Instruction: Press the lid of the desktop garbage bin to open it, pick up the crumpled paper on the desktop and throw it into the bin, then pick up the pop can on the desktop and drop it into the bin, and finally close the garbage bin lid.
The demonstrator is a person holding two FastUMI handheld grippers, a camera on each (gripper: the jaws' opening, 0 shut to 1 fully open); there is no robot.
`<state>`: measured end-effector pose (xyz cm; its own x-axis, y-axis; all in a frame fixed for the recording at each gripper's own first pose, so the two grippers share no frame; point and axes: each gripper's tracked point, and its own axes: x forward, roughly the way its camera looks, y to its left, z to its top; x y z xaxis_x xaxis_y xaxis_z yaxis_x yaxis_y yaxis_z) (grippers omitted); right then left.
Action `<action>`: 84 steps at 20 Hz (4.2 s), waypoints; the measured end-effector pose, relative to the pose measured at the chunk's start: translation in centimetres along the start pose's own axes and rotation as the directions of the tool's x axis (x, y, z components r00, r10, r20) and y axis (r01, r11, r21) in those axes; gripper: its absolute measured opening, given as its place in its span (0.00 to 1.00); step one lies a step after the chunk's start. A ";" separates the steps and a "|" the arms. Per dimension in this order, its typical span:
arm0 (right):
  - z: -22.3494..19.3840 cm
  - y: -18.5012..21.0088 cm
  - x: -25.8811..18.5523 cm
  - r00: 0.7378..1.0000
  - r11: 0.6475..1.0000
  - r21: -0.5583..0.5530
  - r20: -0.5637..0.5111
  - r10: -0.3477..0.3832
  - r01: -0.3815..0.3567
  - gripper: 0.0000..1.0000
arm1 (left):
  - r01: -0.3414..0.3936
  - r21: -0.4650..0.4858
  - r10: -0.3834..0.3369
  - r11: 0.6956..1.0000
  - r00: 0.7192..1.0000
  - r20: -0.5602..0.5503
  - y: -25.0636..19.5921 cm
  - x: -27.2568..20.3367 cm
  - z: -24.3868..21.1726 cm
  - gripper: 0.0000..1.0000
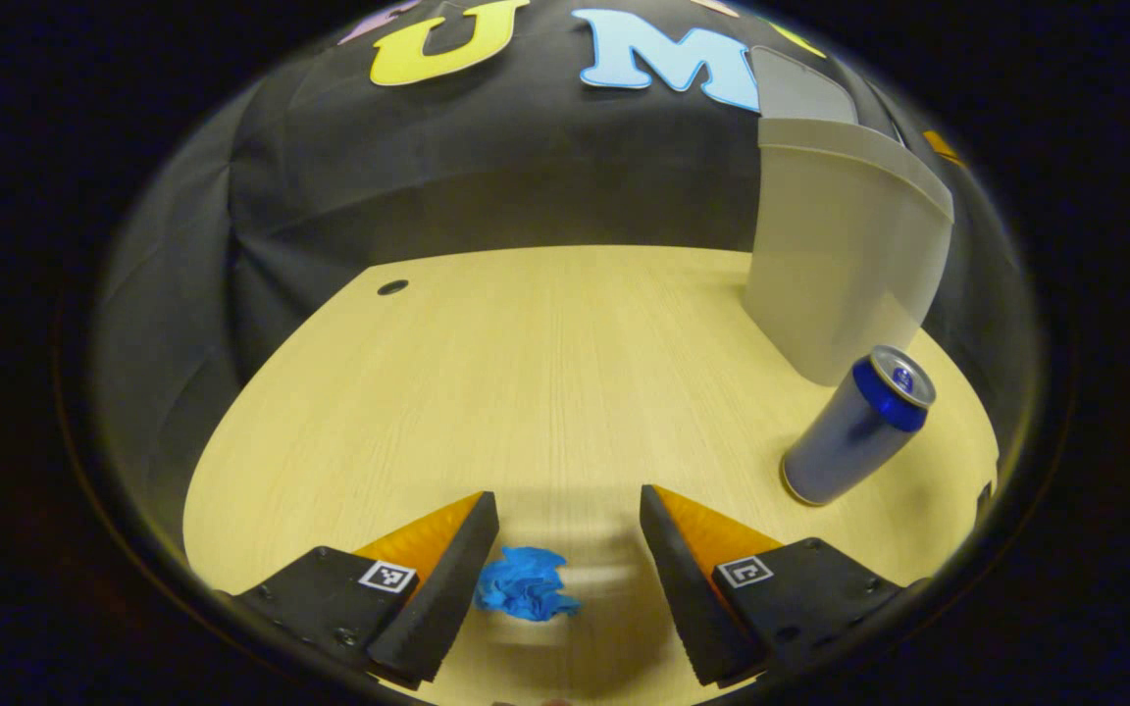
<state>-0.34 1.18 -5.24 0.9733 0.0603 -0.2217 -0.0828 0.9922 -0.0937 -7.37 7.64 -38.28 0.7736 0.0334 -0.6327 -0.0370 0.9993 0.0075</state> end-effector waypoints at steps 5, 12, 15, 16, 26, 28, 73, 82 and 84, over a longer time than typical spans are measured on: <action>-1.0 0.6 -0.1 1.000 1.000 0.001 -0.026 0.013 -0.013 0.01 | -0.006 -0.012 0.006 1.000 0.999 -0.032 0.8 -0.5 -2.0 0.96; -1.5 0.7 -0.3 0.999 1.000 0.014 -0.040 0.019 -0.018 0.01 | -0.015 -0.012 0.014 1.000 0.998 -0.059 1.0 -0.6 -3.9 0.96; -2.0 0.5 -0.5 0.999 1.000 0.018 -0.050 0.015 -0.014 0.01 | -0.011 -0.006 0.011 1.000 0.998 -0.061 0.8 -0.5 -4.0 0.95; -2.0 0.4 -0.5 0.999 1.000 0.020 -0.051 0.014 -0.013 0.01 | -0.014 -0.003 0.014 1.000 0.998 -0.060 0.8 -0.4 -3.9 0.92; -2.4 0.1 -0.9 0.998 1.000 0.030 -0.056 0.012 -0.010 0.01 | -0.039 0.006 0.039 0.999 0.998 -0.049 0.9 -0.6 -2.4 0.34; -2.5 0.0 -0.9 0.998 0.999 0.034 -0.054 0.012 -0.010 0.01 | -0.039 -0.006 0.038 0.999 0.999 -0.034 0.9 -0.8 -1.4 0.36; -7.8 -8.7 -3.3 0.976 0.952 0.225 -0.113 -0.185 0.206 0.01 | 0.364 0.261 -0.446 0.894 0.769 0.457 -27.8 -4.5 38.8 0.38; -8.3 -8.9 -3.6 0.974 0.948 0.234 -0.122 -0.191 0.215 0.01 | 0.381 0.268 -0.465 0.885 0.759 0.455 -29.0 -4.8 38.8 0.89; -8.2 -8.3 -3.5 0.977 0.952 0.232 -0.121 -0.177 0.201 0.01 | 0.370 0.265 -0.454 0.890 0.763 0.460 -28.2 -4.9 38.8 0.89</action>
<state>-4.77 -8.21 -11.63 0.9393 -0.1299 -0.3177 0.1667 0.9817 0.0917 14.47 -20.06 -5.33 0.8982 -0.4199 -0.1298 0.4208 0.9069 -0.0222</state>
